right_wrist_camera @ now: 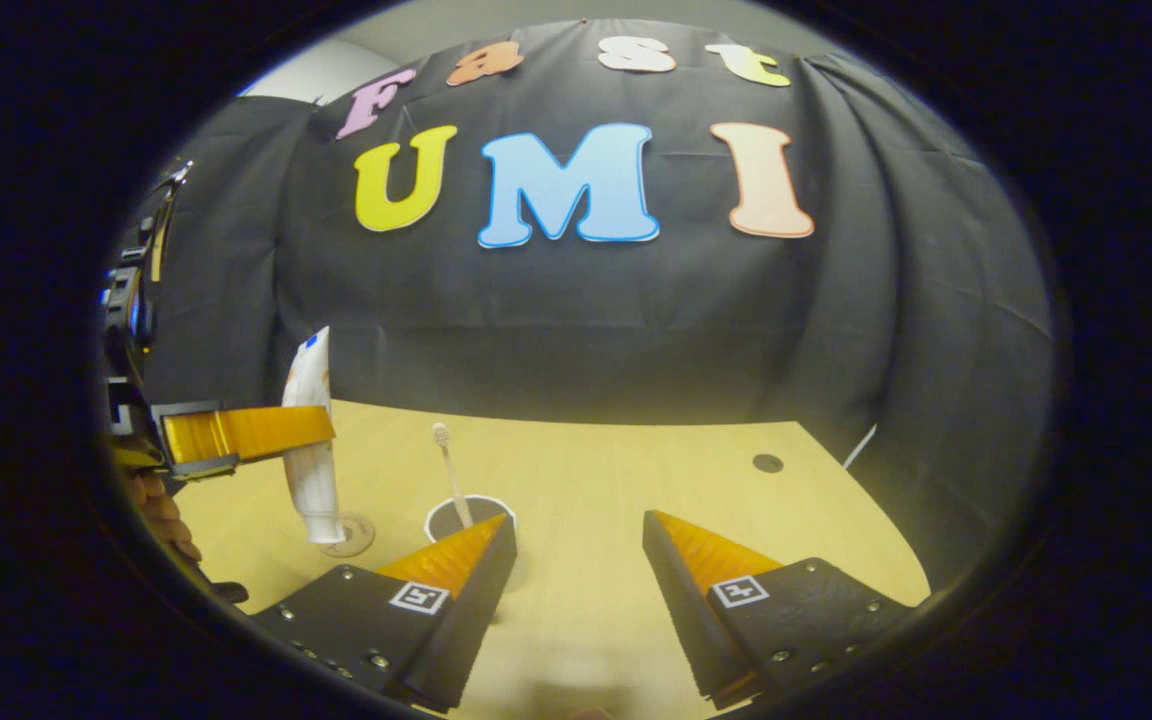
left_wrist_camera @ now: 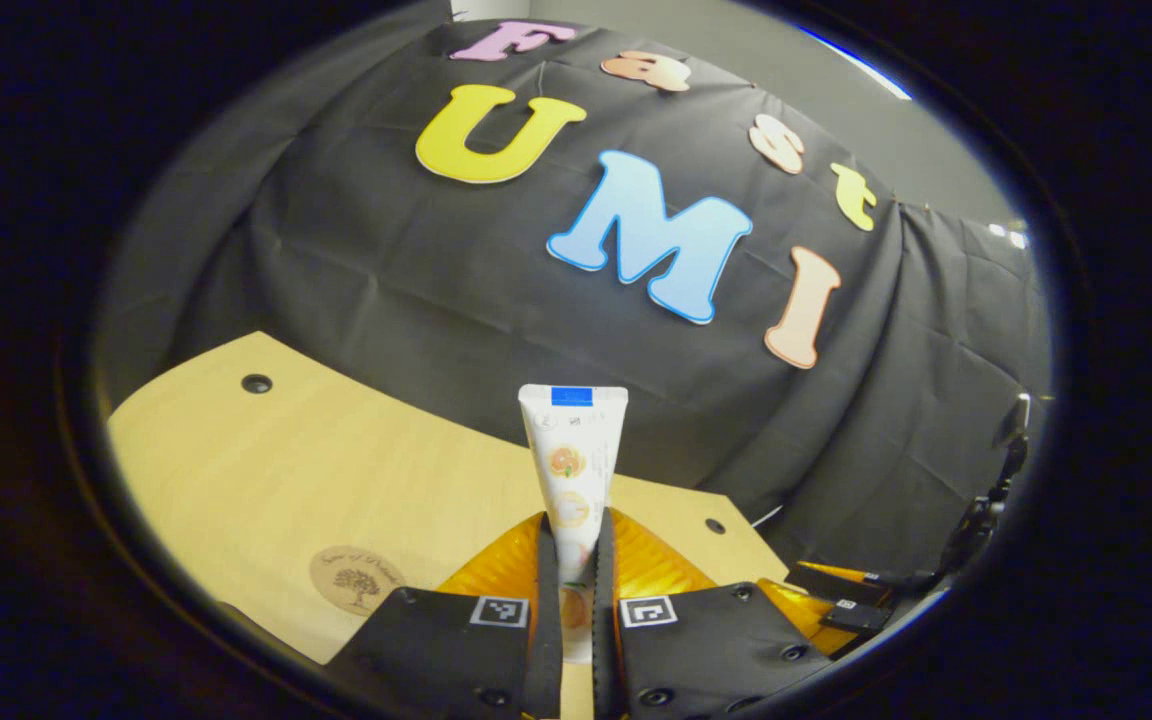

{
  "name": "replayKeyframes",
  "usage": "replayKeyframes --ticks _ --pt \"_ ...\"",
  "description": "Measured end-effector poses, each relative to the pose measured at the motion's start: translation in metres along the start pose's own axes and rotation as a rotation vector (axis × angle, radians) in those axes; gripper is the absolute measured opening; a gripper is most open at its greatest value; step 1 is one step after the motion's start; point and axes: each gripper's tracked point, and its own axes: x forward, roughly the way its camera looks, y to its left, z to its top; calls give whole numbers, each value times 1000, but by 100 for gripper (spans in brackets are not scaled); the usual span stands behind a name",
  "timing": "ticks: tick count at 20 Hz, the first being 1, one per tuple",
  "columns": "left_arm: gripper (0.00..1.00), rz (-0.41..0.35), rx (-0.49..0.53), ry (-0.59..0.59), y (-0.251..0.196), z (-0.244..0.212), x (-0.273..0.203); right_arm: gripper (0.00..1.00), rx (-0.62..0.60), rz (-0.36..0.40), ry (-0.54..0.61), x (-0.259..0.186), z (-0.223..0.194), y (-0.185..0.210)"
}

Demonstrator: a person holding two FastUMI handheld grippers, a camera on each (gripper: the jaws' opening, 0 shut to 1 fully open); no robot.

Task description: Put the toothbrush and toothpaste on the desktop into the cup, then pick up the cup and place it on the coaster on the desktop.

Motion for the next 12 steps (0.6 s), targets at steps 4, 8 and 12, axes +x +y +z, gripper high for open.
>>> replayKeyframes --ticks 4,8,12 --pt "19 -47 -11 -88 -23 5 24 80 24 -60 25 -21 -11 -36" --pt "19 -54 41 -152 -29 -13 55 80 45 -79 75 -34 -29 -54" --pt "19 -77 150 -195 -45 -36 77 80 32 -72 117 -40 -44 -58"
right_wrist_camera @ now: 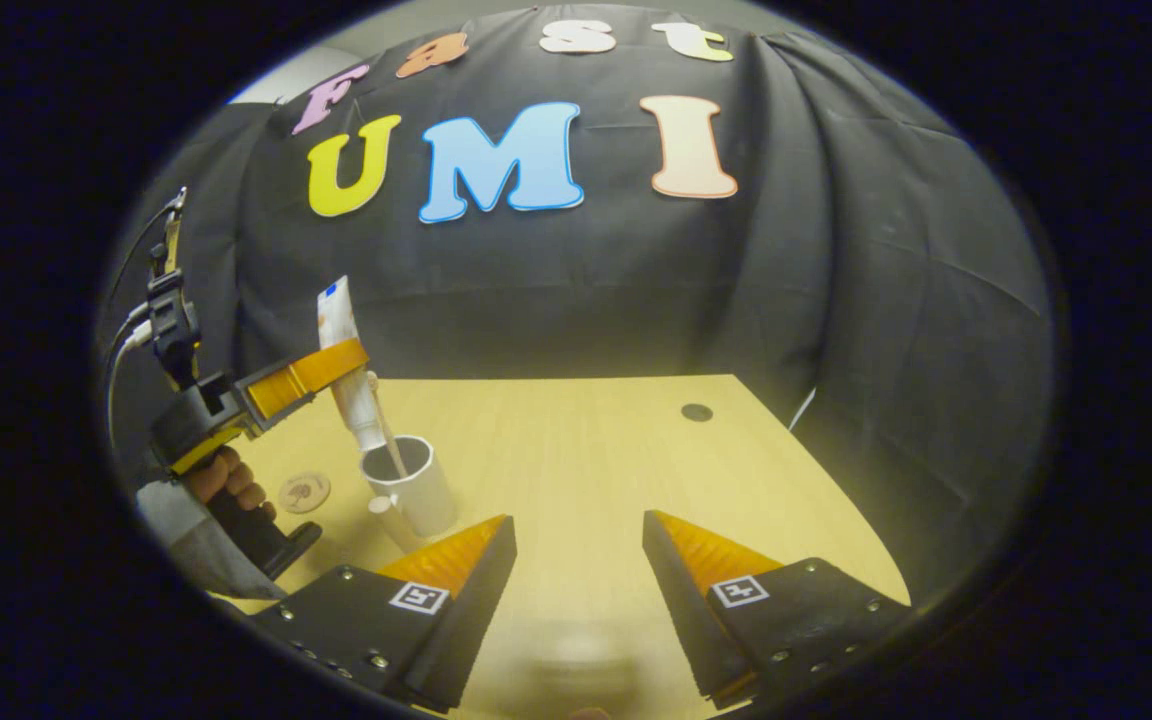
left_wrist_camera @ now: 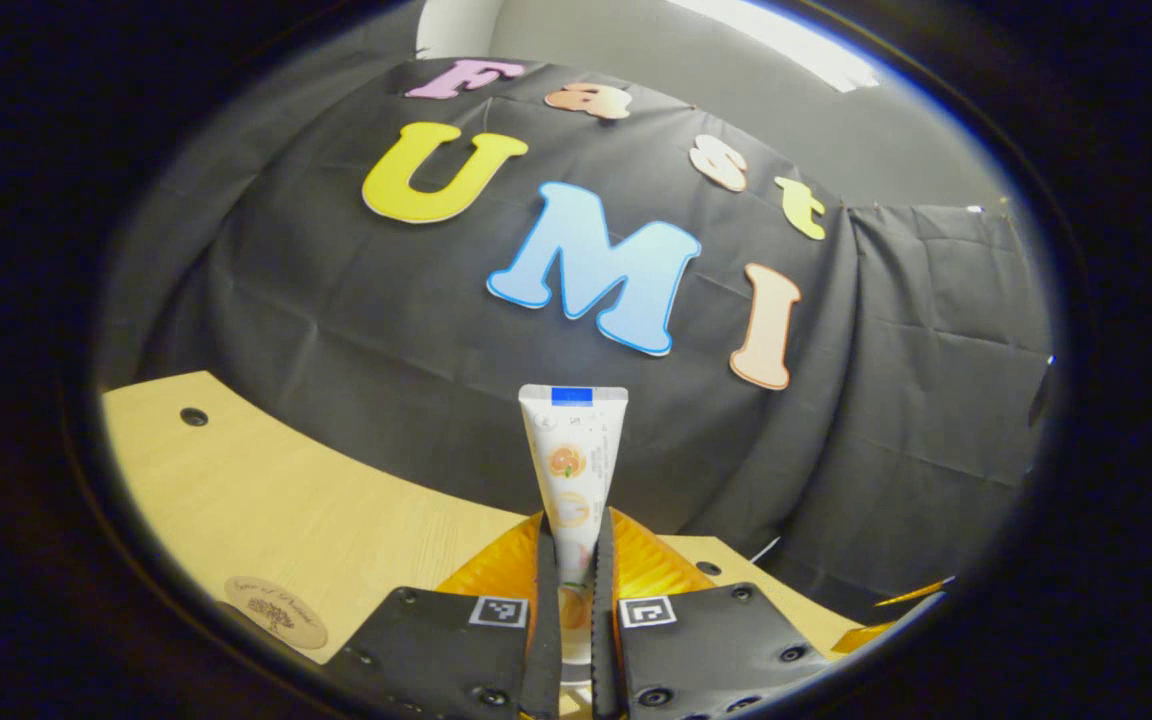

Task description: Put the toothbrush and toothpaste on the desktop into the cup, then pick up the cup and place it on the coaster on the desktop.

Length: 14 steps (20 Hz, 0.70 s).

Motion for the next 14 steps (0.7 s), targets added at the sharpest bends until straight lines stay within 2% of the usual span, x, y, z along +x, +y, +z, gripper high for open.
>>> replayKeyframes --ticks 1,5,9,11,12,13,14 --pt "21 -5 25 3 -3 -8 3 80 -1 4 9 0 -4 0" --pt "19 -19 69 23 -11 -23 7 80 13 16 22 0 -7 2" --pt "22 4 126 34 -5 -36 6 80 13 26 28 -1 -8 5" --pt "27 15 140 52 1 -44 5 80 9 30 35 -1 -10 6" --pt "37 14 140 63 2 -46 1 80 7 32 38 -2 -11 8" --pt "28 2 129 64 0 -45 -1 80 5 34 40 -2 -12 9" --pt "47 2 119 52 1 -37 -5 80 3 36 41 -3 -11 11"
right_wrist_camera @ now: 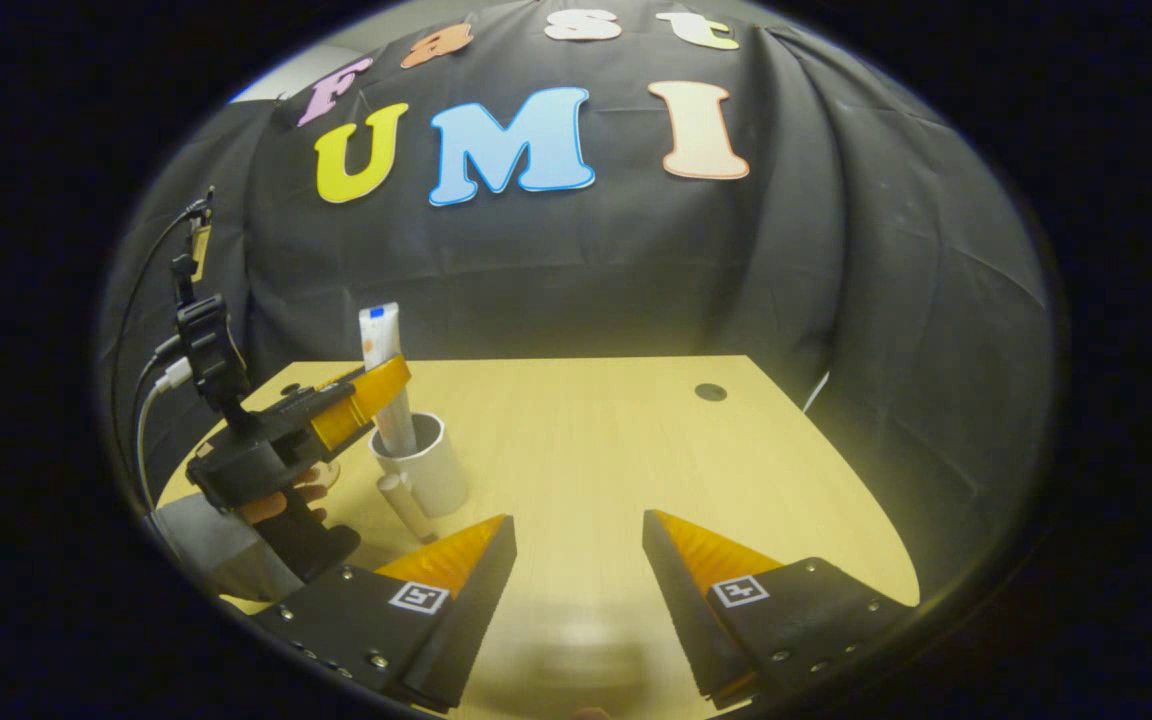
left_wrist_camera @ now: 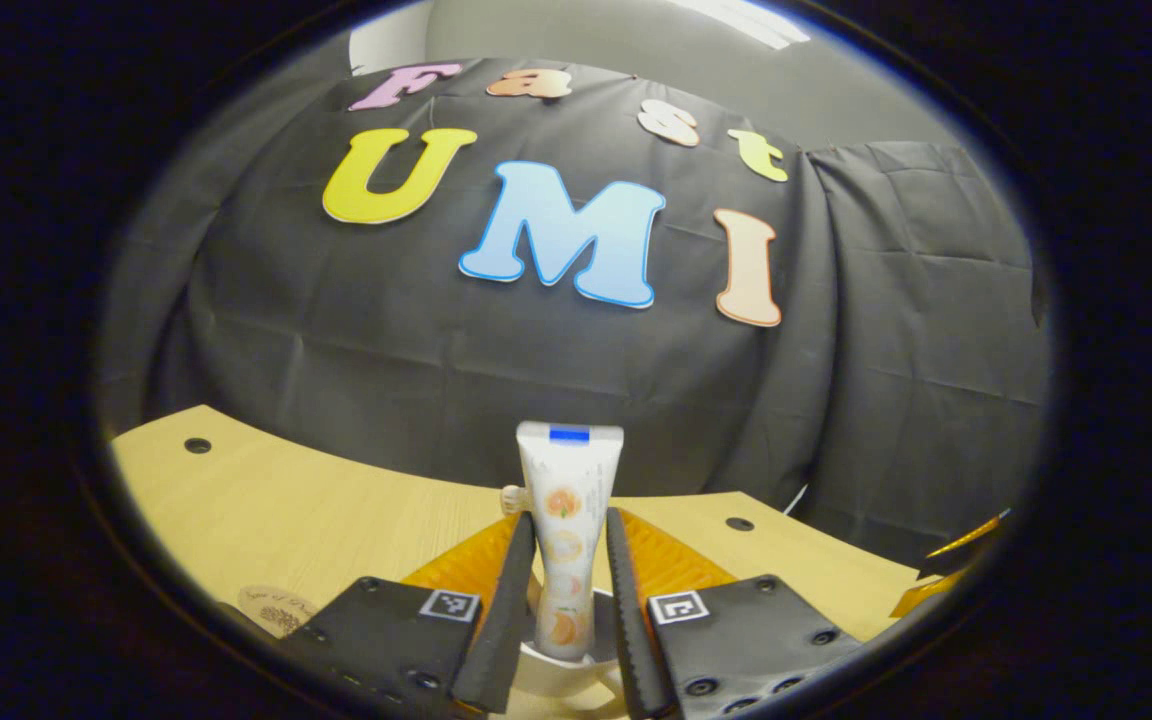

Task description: Put the toothbrush and toothpaste on the desktop into the cup, then pick up the cup and place it on the coaster on the desktop.

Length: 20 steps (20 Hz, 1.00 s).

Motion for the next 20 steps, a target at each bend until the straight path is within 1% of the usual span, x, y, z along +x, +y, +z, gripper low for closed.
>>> replayKeyframes --ticks 1,2,4,5,6,8,11,13,15,16,20 --pt "46 -6 -6 -10 0 6 -4 80 -2 3 2 -1 -1 2" --pt "75 -3 -2 -14 1 11 -8 80 -3 6 2 -1 1 4" --pt "77 -2 5 -16 2 18 -15 80 -1 14 -3 -2 4 11" --pt "77 -5 5 -13 3 23 -19 80 0 19 -10 -1 8 14" --pt "81 -6 3 -11 3 28 -26 80 0 24 -15 0 12 19" --pt "85 -3 -4 -13 8 40 -37 80 -1 37 -21 0 19 30" --pt "85 11 -8 -5 17 58 -54 80 -10 61 -24 2 27 48" --pt "89 21 -8 0 24 71 -65 80 -32 74 -12 6 30 60" --pt "99 31 -7 -4 32 84 -78 80 -51 90 6 11 30 72" --pt "94 43 -6 -2 37 90 -82 80 -59 101 21 14 29 79" --pt "96 91 -10 14 58 102 -104 80 -104 141 108 27 21 107"
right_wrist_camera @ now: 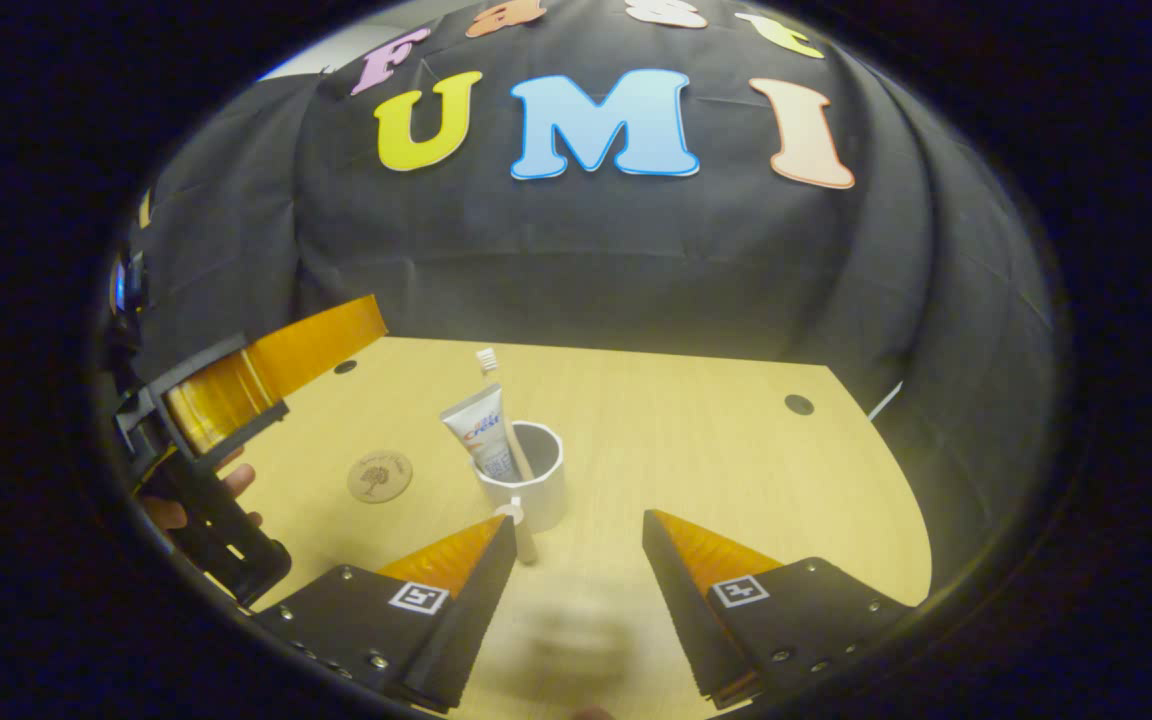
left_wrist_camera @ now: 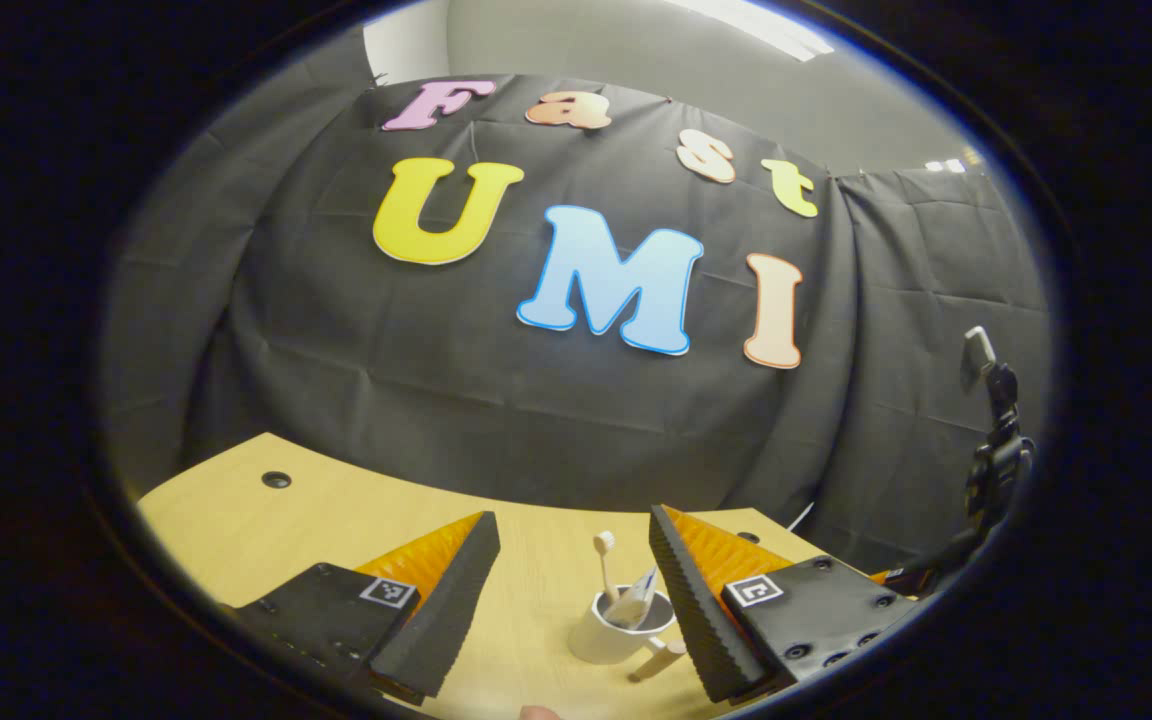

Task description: Put the toothbrush and toothpaste on the desktop into the cup, then pick up the cup and place it on the coaster on the desktop.

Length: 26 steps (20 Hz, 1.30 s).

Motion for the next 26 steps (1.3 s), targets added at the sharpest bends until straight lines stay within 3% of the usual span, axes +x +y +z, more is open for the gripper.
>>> replayKeyframes --ticks 11,12,13,17,21,26 --pt "96 141 13 64 69 0 -46 80 -15 23 245 67 -25 29" --pt "100 149 17 68 73 0 -48 80 -9 24 271 74 -27 31" --pt "96 155 19 73 76 -1 -51 80 -3 27 296 80 -30 33" --pt "100 169 1 102 89 -8 -59 81 -6 19 403 100 -40 33" --pt "93 186 -18 131 94 -16 -60 81 -27 10 487 116 -51 34" --pt "96 203 -27 154 106 -27 -71 80 -11 13 561 126 -65 37"
